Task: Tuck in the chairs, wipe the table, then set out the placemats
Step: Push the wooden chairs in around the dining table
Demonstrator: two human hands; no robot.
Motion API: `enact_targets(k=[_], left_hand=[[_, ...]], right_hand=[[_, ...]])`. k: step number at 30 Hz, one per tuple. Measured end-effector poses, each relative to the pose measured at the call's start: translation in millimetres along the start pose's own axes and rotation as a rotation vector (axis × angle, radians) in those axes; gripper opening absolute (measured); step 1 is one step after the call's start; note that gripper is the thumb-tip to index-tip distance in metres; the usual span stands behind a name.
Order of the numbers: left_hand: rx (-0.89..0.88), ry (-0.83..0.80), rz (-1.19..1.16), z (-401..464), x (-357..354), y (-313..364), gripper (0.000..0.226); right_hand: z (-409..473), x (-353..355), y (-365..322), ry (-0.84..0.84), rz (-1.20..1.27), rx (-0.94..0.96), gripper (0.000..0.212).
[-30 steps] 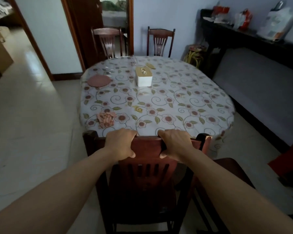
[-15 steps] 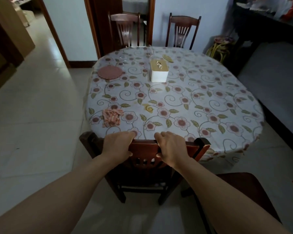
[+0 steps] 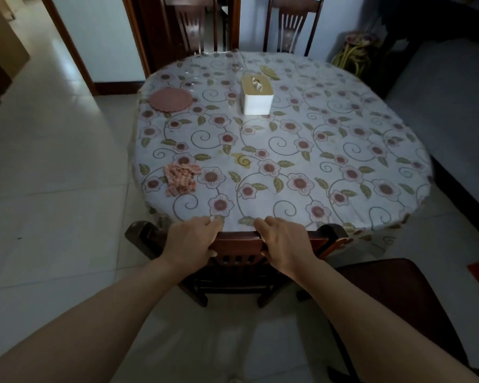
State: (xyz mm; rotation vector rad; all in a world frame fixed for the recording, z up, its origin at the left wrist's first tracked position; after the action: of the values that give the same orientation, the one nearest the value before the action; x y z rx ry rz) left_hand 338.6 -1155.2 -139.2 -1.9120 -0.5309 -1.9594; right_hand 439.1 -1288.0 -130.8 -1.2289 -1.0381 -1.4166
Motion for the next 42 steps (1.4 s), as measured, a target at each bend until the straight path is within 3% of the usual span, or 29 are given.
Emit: enact_targets(k=[3, 5, 8, 13, 17, 24, 29, 34, 36, 40, 42], left_hand=[[-0.039, 0.011, -0.004, 0, 3, 1, 0.049], [-0.028, 0.003, -0.041, 5, 4, -6, 0.044], [0.009, 0.006, -0.061, 10, 1, -26, 0.047], [0.009, 0.017, -0.008, 15, -10, -51, 0.053], [0.02, 0.047, -0.037, 26, -10, -35, 0.052], [0.022, 0.058, -0.007, 36, -14, -19, 0.057], [0.101, -0.004, 0.041, 34, -9, -15, 0.041], [0.154, -0.038, 0.058, 29, -4, -14, 0.04], [0.16, -0.075, 0.045, 29, -1, -13, 0.047], [0.139, -0.128, 0.045, 20, 14, -11, 0.078], [0.124, -0.137, 0.026, 7, 28, -6, 0.084]], right_hand=[[-1, 2, -1, -0.011, -0.05, -0.024, 0.073], [3, 4, -5, 0.005, -0.048, -0.013, 0.064], [16, -2, -17, 0.06, -0.018, -0.012, 0.047], [33, -27, -30, 0.145, 0.072, 0.0, 0.048], [33, -24, -6, 0.064, 0.015, -0.003, 0.033], [29, -25, 12, 0.047, 0.018, 0.023, 0.037], [30, -23, 10, -0.005, -0.079, 0.007, 0.056], [27, -24, 6, -0.072, -0.117, -0.041, 0.063], [28, -22, 5, -0.144, -0.112, -0.054, 0.064], [17, -7, -1, -0.224, -0.015, -0.144, 0.095], [0, 6, -10, -0.217, 0.011, -0.196, 0.097]])
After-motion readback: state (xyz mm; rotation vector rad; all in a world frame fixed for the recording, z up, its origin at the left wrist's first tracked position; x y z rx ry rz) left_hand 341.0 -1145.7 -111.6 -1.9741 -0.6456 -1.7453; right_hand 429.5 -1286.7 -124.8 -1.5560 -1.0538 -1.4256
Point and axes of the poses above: each hand's wrist, its own z-axis towards the middle knuckle, its own x-axis out of the back of the hand, y = z × x, the point moved 5 cm from there along z, towards the middle knuckle, and after that the axes turned 15 degrees about x, right-handed, at the moved point
